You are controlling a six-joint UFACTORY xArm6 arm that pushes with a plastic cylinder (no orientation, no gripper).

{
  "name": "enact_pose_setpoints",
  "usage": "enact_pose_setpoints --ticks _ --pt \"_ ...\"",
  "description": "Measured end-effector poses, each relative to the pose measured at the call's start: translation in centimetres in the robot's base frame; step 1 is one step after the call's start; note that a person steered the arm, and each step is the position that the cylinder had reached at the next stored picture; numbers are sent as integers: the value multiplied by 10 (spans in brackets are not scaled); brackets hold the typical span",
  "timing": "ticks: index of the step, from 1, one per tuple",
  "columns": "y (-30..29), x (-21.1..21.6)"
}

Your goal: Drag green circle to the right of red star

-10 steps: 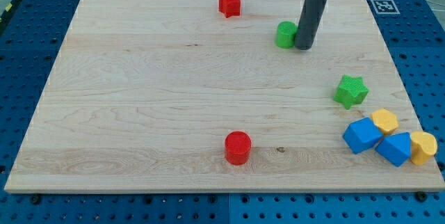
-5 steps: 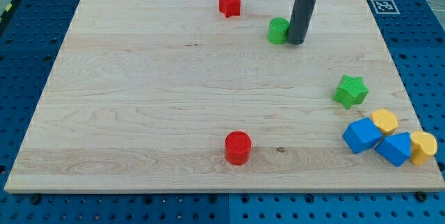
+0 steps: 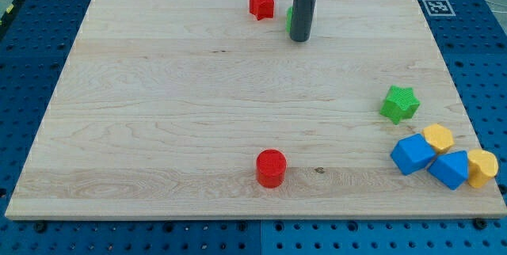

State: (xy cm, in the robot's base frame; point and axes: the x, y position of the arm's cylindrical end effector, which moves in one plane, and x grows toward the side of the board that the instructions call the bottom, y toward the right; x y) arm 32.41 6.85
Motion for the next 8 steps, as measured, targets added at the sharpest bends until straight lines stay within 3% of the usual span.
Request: enact_pose_setpoints --ticks 4,6,8 --pt "-3 -16" --pt "3 13" --pt "41 8"
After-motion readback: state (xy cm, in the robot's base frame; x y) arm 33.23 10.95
